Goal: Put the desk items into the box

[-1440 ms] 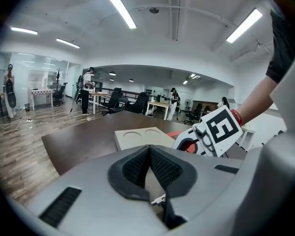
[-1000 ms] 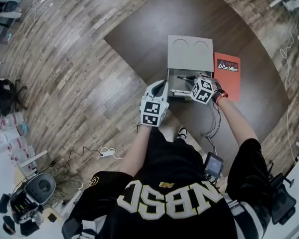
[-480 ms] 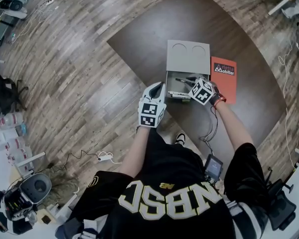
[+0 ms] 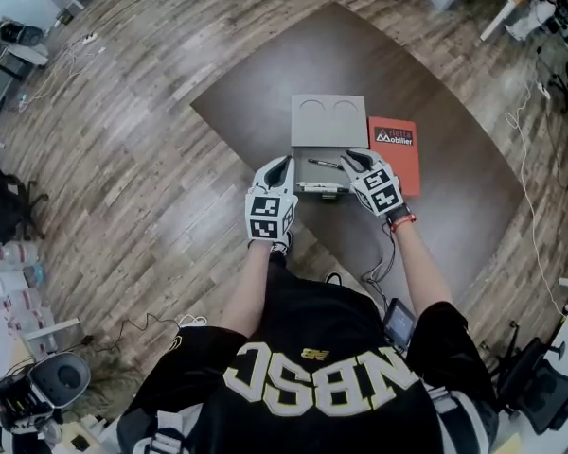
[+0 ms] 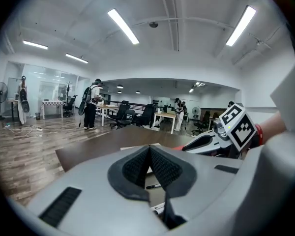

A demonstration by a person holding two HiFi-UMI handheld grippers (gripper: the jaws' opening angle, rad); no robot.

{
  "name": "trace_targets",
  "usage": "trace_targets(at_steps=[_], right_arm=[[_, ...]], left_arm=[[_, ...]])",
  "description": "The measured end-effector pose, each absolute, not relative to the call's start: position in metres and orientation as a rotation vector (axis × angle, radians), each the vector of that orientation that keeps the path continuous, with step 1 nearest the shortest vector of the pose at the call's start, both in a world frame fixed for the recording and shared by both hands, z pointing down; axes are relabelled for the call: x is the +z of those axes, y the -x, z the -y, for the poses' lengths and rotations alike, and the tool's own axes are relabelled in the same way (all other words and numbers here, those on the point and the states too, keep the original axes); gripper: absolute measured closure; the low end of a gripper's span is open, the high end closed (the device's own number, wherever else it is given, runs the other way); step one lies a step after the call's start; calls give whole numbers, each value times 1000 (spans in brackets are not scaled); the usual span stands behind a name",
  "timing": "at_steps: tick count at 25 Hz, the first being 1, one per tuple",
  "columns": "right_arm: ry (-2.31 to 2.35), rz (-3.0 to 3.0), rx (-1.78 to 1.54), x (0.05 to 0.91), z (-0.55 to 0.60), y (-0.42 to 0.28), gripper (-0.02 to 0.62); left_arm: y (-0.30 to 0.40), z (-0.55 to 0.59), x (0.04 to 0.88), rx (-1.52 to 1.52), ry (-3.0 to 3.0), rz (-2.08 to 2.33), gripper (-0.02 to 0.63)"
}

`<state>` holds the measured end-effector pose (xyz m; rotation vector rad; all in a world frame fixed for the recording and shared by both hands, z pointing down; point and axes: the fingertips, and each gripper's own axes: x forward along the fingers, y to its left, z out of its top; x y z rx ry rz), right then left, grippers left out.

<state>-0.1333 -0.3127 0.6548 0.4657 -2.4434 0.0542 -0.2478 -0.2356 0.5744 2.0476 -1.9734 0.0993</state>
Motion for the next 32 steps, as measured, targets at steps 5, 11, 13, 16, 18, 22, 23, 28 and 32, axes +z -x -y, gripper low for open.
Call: trace_targets(at_steps=[5,11,13,16,18,22,23,28,32], right_arm=[[-744,2545,168,604,319,98,517],[-978,2613,213,561,306,61,537],[-1026,2629,220,551,301,52,543],[-1079,2645,220,541,293,41,555],[-1107,2655,217,536,289,37,561],[-1143,2673,231,532,279,30,577],[-1149,2677,235,531,277,27,583],[-1160,2698,221,526,268,20,586],[-1146,2716,221,529,257,16,586]], left_arm=[[231,235,546,79,-2115,1988,591],[208,225,528,54,-2164,2008,592],[201,222,522,47,-2174,2018,591],[192,218,516,34,-2186,2030,592],[189,216,512,21,-2189,2041,591],[183,212,509,19,-2192,2062,592],[180,211,507,20,-2196,2068,592],[168,208,490,-2,-2227,2104,592],[157,203,485,-16,-2226,2128,592]])
